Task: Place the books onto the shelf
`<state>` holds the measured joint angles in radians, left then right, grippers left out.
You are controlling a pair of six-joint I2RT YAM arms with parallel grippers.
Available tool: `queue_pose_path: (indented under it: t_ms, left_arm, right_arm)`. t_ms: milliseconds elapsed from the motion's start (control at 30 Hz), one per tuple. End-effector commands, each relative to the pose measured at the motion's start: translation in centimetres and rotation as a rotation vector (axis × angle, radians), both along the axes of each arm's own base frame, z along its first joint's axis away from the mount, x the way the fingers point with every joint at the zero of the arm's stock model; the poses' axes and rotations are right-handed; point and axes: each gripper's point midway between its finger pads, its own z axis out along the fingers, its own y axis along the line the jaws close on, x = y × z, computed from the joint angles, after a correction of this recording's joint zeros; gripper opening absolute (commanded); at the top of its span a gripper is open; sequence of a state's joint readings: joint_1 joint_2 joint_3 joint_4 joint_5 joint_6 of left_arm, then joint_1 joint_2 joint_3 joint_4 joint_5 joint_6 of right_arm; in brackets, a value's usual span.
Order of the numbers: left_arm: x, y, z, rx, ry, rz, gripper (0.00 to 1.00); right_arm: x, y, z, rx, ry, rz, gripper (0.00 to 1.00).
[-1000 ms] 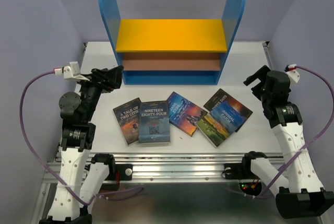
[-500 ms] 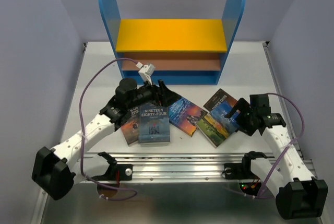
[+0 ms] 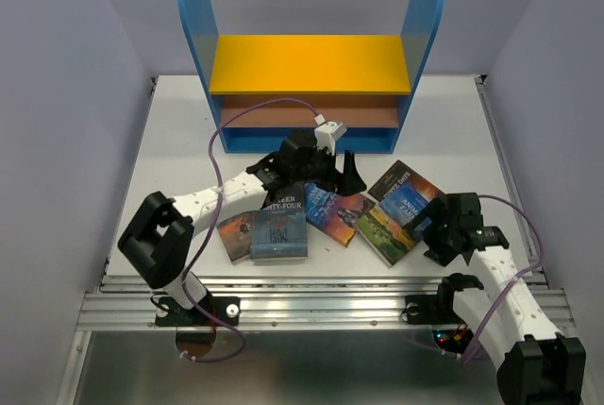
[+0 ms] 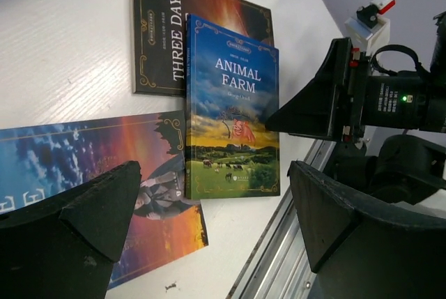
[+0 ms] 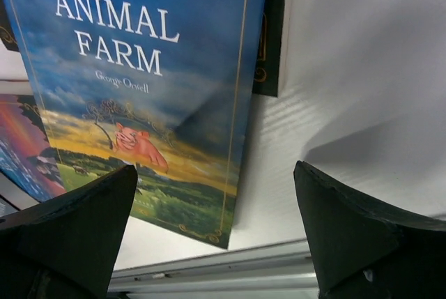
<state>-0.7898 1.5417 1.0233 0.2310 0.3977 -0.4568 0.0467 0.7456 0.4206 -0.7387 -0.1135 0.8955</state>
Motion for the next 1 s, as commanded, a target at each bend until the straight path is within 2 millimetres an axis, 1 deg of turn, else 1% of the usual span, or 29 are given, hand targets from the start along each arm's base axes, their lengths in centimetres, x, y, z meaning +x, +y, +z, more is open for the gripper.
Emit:
queue_pose_path:
  t_ms: [0, 33, 133, 167, 233, 267, 333, 367, 433, 567, 733, 767, 833, 933, 967]
  left_arm:
    - [-0.2, -2.5, 0.5, 0.015, -0.052, -0.098, 0.99]
    - [-0.1, -3.1, -0.3, 0.031, -0.041, -0.109, 0.99]
    - [0.0, -3.4, -1.8, 0.059, -0.018, -0.11, 0.99]
    - [0.0, -3.5, -2.7, 0.073, -0.002, -0.114, 0.99]
    - [-0.4, -3.9, -3.3, 0.084, -0.001, -0.138, 0.99]
    - [-1.1, -4.3, -4.0, 0.1, 0.007, -0.155, 0.99]
    - [-1.0, -4.8, -4.3, 0.124, -0.008, -0.154, 0.99]
    - [-0.9, -4.8, -5.6, 0.155, 0.008, -0.151, 0.99]
    - [-1.0, -4.8, -6.9, 0.192, 0.031, -0.148, 0.98]
    - [-1.3, -5.1, -8.2, 0.21, 0.05, -0.171, 0.93]
    - [-1.7, -5.4, -9.8, 0.253, 0.065, -0.193, 0.89]
    - [-1.9, -5.4, -10.6, 0.271, 0.078, -0.197, 0.88]
    - [-1.9, -5.3, -11.3, 0.294, 0.084, -0.198, 0.84]
    - [-2.1, -5.4, -12.2, 0.322, 0.09, -0.207, 0.76]
    - [-2.3, -5.3, -12.6, 0.333, 0.096, -0.21, 0.67]
  right_arm:
    - [1.6, 0.8, -0.5, 0.072, -0.07, -0.041, 1.0]
    - [1.5, 1.2, -1.1, 0.1, -0.065, -0.046, 1.0]
    - [1.5, 1.7, -1.9, 0.135, -0.058, -0.064, 1.0]
    - [1.3, 1.6, -2.3, 0.133, -0.049, -0.069, 1.0]
    - [1.3, 1.3, -2.5, 0.12, -0.051, -0.087, 1.0]
    - [1.4, 1.2, -2.4, 0.119, -0.06, -0.095, 1.0]
    - [1.5, 1.1, -2.3, 0.122, -0.069, -0.115, 1.0]
    - [1.6, 1.0, -2.2, 0.122, -0.074, -0.12, 1.0]
    - [1.5, 1.0, -2.3, 0.129, -0.08, -0.136, 1.0]
    - [1.0, 0.9, -3.1, 0.127, -0.062, -0.153, 1.0]
    - [0.8, 0.8, -3.5, 0.127, -0.047, -0.169, 1.0]
    - [0.9, 0.7, -3.4, 0.125, -0.052, -0.172, 1.0]
    - [0.8, 0.7, -3.5, 0.124, -0.054, -0.173, 1.0]
    - [0.7, 0.5, -3.7, 0.118, -0.053, -0.182, 1.0]
    - [0.7, 0.5, -3.9, 0.12, -0.051, -0.186, 1.0]
